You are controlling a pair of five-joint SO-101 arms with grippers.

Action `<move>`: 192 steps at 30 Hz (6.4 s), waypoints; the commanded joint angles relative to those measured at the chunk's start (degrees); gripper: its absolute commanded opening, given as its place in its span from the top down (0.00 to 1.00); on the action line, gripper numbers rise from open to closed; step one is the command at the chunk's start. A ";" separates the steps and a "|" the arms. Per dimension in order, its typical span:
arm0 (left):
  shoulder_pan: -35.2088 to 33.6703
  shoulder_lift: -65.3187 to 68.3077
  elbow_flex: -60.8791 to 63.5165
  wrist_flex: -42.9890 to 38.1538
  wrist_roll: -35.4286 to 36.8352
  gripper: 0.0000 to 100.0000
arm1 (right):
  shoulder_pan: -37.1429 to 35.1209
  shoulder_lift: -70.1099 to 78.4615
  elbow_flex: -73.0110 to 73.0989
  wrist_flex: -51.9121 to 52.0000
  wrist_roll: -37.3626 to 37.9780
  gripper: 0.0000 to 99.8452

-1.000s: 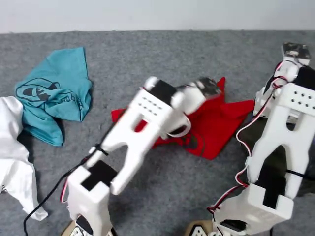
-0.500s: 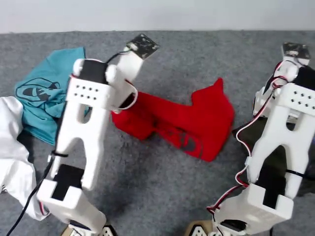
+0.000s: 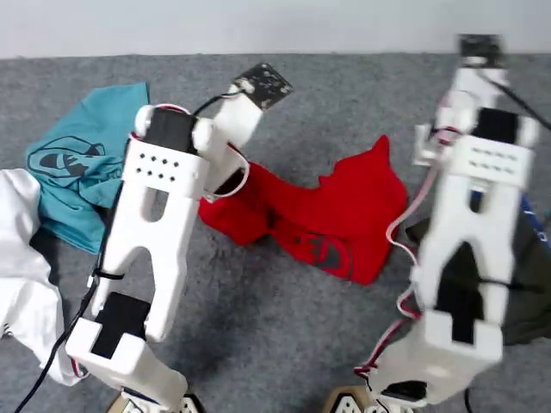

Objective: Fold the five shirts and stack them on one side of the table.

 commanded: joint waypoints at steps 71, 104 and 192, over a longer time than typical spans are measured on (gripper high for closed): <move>-14.33 -13.71 -17.45 1.05 10.46 0.99 | -3.82 -41.10 -13.19 12.26 -0.62 0.99; -13.80 -47.21 4.00 0.88 3.60 0.98 | -4.09 -55.78 30.15 10.24 -0.62 0.81; -14.33 -47.21 81.89 -43.60 3.87 0.98 | -42.33 -10.59 41.49 -23.60 -0.79 0.89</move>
